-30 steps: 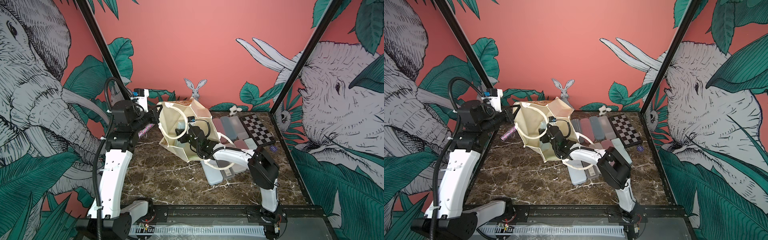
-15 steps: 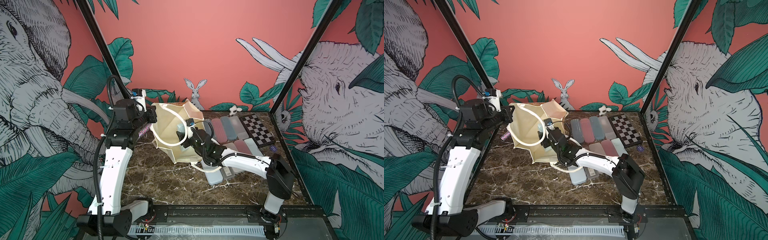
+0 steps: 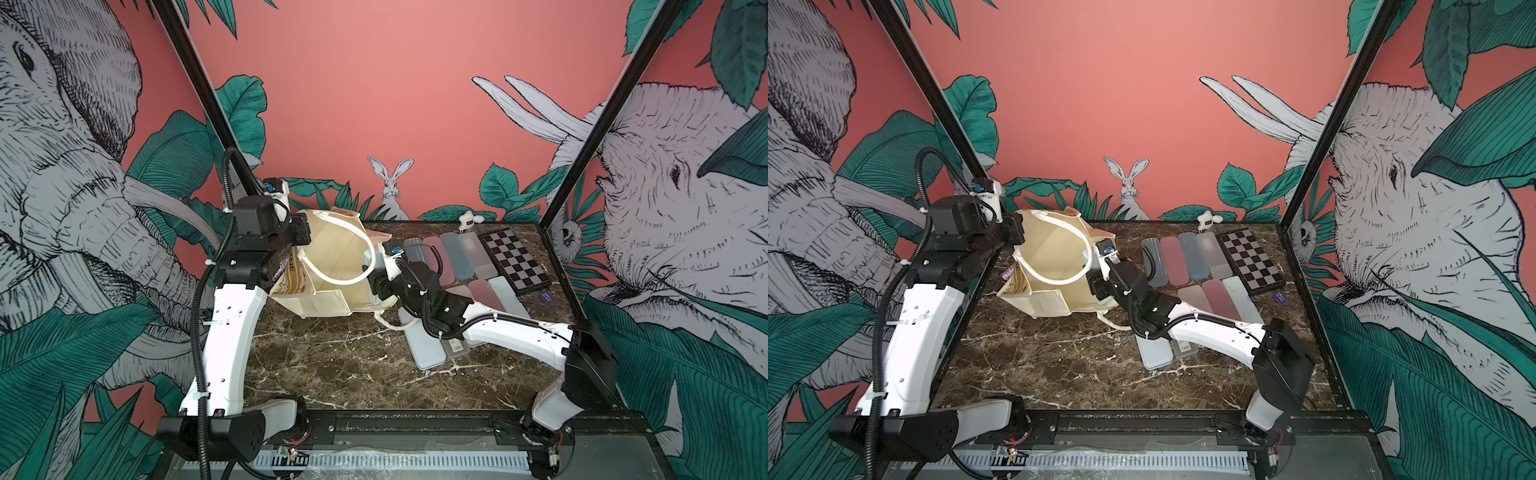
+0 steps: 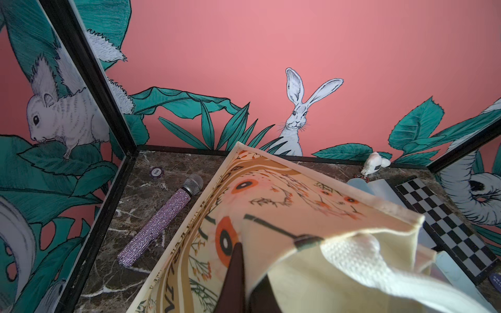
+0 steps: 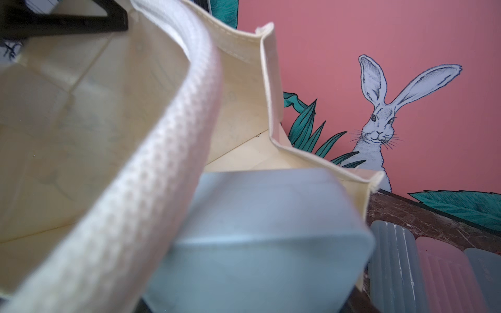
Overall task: Take out the pencil case from the canvas bag
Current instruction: Pick up the pencil case from the canvas bag, then place the pencil case at the center of the board.
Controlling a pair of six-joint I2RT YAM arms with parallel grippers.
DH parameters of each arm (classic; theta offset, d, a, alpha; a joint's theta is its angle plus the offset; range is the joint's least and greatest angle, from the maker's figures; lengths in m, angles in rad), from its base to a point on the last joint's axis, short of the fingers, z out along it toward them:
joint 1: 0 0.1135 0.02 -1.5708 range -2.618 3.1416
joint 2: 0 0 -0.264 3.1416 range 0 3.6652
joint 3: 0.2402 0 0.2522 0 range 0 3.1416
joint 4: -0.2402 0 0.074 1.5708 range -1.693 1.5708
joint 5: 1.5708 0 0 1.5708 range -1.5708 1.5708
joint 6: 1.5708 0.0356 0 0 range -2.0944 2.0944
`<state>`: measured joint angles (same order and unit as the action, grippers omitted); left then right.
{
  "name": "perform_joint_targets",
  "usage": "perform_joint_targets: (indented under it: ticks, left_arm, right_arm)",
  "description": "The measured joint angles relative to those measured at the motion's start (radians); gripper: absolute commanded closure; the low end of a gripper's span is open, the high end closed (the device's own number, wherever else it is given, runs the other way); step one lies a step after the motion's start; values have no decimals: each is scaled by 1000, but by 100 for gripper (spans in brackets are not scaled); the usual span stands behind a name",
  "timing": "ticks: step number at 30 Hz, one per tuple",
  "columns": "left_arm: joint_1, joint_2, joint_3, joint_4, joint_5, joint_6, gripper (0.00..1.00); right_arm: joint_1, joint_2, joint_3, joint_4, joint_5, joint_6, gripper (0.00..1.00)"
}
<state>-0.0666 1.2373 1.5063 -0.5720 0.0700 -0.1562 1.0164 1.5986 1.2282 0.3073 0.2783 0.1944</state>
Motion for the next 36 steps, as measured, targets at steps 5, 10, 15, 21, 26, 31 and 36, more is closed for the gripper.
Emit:
perform_joint_targets:
  ticks: [5, 10, 15, 21, 26, 31, 36]
  left_arm:
    - [1, 1, 0, -15, -43, 3, 100]
    - [3, 9, 13, -30, -81, 10, 100]
    - [9, 10, 36, -47, -141, 16, 100]
    - [13, -30, 50, -51, -225, 26, 100]
    - [13, -82, 63, -65, -274, 42, 100]
    - [13, -103, 75, -73, -291, 49, 100]
    - [19, -89, 76, -85, -286, 49, 100]
  right_arm:
    - [0, -77, 0, -32, -1, 5, 66]
    - [0, -150, 0, -84, 6, 17, 66]
    - [-3, -171, 25, -218, 29, 35, 67]
    - [-25, -40, 234, -460, 60, 88, 69]
    - [-75, 141, 429, -640, 53, 148, 69]
    - [-152, 317, 587, -790, 2, 205, 68]
    - [-210, 478, 762, -905, -40, 230, 67]
